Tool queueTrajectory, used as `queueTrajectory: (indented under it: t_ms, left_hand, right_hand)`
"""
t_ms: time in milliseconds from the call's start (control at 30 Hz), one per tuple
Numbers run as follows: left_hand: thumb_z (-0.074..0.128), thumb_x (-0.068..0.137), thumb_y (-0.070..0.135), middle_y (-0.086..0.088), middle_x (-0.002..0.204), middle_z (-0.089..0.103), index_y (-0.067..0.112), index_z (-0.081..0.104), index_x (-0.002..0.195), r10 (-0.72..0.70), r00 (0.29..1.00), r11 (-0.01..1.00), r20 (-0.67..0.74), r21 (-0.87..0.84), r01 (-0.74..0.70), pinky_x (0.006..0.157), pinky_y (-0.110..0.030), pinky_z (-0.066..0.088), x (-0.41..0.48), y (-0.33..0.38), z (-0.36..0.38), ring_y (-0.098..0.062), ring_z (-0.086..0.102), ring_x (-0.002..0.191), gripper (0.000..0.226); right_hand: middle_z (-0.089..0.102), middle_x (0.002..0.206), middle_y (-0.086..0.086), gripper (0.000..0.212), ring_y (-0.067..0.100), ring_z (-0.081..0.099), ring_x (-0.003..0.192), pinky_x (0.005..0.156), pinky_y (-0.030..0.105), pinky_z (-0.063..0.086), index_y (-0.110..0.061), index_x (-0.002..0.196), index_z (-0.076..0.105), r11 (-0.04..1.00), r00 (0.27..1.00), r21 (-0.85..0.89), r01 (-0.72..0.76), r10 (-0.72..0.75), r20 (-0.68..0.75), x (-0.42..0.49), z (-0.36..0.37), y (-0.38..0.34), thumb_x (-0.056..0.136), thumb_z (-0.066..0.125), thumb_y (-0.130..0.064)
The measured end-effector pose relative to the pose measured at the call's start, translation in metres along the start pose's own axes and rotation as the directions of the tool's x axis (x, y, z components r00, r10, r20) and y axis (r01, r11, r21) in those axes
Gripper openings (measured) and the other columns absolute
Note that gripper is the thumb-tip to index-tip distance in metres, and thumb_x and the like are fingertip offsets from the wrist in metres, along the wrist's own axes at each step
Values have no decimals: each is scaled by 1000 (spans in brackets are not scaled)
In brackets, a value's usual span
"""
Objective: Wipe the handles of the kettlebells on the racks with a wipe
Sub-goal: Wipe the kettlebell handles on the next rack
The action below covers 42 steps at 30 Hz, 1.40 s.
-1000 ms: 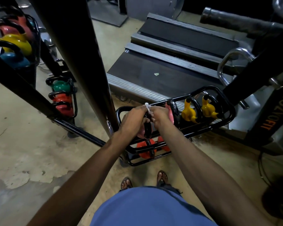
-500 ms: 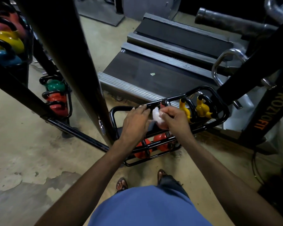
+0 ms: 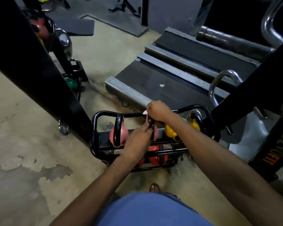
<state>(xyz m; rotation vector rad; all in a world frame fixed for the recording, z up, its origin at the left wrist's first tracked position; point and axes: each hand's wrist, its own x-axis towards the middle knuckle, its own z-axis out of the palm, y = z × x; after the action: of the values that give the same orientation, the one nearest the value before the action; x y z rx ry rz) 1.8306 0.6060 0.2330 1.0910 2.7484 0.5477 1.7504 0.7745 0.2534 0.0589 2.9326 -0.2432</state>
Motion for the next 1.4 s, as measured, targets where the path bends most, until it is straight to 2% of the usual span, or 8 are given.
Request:
queueTrajectory:
  t_ms: [267,433,633,733,933,1033,1167,1400]
  left_hand:
    - [55,94,22,9,166,16,19,36,153,-176,984,983,-5,-58,176,92,-43,54,-12,28,10,-30,61,114,61]
    - [55,95,22,12,167,9,21,27,157,-267,963,957,40,-110,269,95,-41,53,-5,35,6,-27,57,127,69]
    - [57,93,18,11,168,8,20,26,158,-245,966,965,87,-77,251,100,-41,52,-6,31,-1,-26,55,129,72]
    - [58,94,18,9,168,6,19,26,158,-218,971,972,99,-68,225,99,-42,52,-5,33,-5,-28,58,126,71]
    - [53,94,11,5,168,5,16,26,158,-154,985,987,77,-35,157,98,-43,53,-4,30,-3,-29,59,123,69]
    - [54,89,4,1,169,6,13,28,156,-128,989,991,73,-38,131,95,-41,55,-6,25,2,-30,62,117,72]
    - [56,89,7,-8,167,13,9,45,145,-103,994,994,43,-21,104,96,-38,52,-5,18,2,-31,60,116,57]
    - [58,94,17,-18,166,8,4,22,157,-41,999,991,-12,128,42,124,-43,20,-19,31,21,-29,15,153,74]
  right_hand:
    - [72,112,-3,24,18,67,101,84,33,54,-23,103,74,859,860,59,509,-510,11,-13,4,36,94,53,-14]
    - [74,91,-3,17,15,68,83,72,27,48,-13,94,73,856,937,470,216,-46,-347,-33,35,32,97,56,-13]
    - [74,80,11,22,19,68,63,53,25,54,-4,93,74,-498,756,807,-316,382,531,-51,48,-14,100,55,-12]
    - [76,79,14,26,20,70,66,65,31,56,0,95,72,-637,711,645,-423,209,672,-25,44,-4,100,49,-11]
    - [74,82,12,12,22,70,69,57,27,57,0,89,71,-485,728,842,-237,485,484,-37,51,-11,94,67,-11]
    - [70,79,-3,7,13,65,74,59,13,47,-9,92,71,167,752,982,-88,657,-45,-55,55,-16,95,67,-13]
    - [66,80,-7,9,8,60,72,61,17,40,-14,89,66,688,834,725,24,386,-395,-55,55,-8,96,60,-17]
    - [71,85,1,17,22,66,80,71,34,49,-15,90,70,894,985,433,116,-50,-163,-3,26,18,95,55,-18]
